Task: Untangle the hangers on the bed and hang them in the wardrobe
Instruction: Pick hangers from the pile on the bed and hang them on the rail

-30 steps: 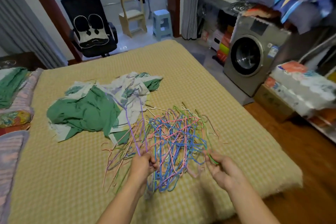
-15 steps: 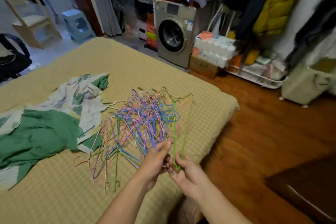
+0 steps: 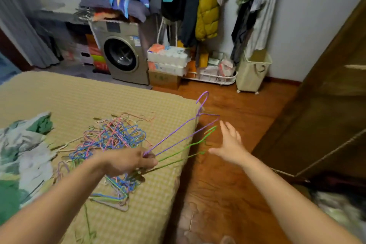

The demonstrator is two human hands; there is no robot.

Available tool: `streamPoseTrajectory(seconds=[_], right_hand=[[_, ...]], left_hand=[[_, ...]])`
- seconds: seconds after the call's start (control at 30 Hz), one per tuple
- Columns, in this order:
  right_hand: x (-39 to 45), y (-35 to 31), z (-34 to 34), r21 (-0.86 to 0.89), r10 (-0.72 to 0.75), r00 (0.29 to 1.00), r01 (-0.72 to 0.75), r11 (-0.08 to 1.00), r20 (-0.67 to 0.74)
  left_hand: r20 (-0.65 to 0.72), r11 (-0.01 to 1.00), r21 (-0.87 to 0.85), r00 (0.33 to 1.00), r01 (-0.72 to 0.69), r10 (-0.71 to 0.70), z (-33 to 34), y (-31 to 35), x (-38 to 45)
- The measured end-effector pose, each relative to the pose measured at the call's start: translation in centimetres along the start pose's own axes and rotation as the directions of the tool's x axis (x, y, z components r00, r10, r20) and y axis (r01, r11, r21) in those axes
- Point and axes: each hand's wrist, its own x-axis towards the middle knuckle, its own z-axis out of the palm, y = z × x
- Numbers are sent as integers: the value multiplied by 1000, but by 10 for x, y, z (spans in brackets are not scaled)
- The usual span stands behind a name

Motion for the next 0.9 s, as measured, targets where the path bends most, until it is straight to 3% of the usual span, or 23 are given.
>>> streamPoseTrajectory(seconds=[0.1,0.27,0.4,0.5,0.6,0.67,0.7,0.73,0.77,0.8,0.83,0.87,0.9], right_hand=[[3,16,-7,-150,-172,983,179,972,58],[-5,25,-12,-3,-309,909,321,947,-279],[-14,20,-7,-140,-391,787,372,918,-477],[-6,10,-10,-199,-438,852,394,897,-289],[-4,0,-15,-83,-330,942,324,942,-70],[-11,-2,-15,-60,-282,959,280,958,-24],[-17,-1,-14,-56,-286,958,285,957,6],[-25,1,-12,-47,-291,956,293,955,36],[-34,0,-9,-49,-294,954,297,954,64],[-41,2,-6,-29,-287,955,290,957,71],[-46,7,-1,5,-257,965,257,966,48],[-50,11,3,69,-204,979,204,977,-4],[-53,17,7,175,-119,991,127,976,-58]], left_hand=[[172,994,104,984,17,-35,-25,27,-9],[351,989,26,925,149,-148,-59,34,-16],[428,988,62,890,142,-155,-64,29,-15],[497,989,33,857,141,-138,-56,26,-10],[503,987,-2,853,162,-139,-55,22,-7],[347,985,-15,925,172,-156,-62,18,-4],[201,986,-36,968,164,-153,-70,12,3],[12,991,-52,992,127,-127,-77,6,12],[-244,995,-27,965,92,-96,-86,-4,23],[-526,996,21,848,90,-65,-90,-11,36],[-723,990,63,690,128,-43,-91,-17,51],[-806,994,-8,587,110,-71,-79,-21,66],[-807,990,-143,578,10,-122,-58,-19,77]])
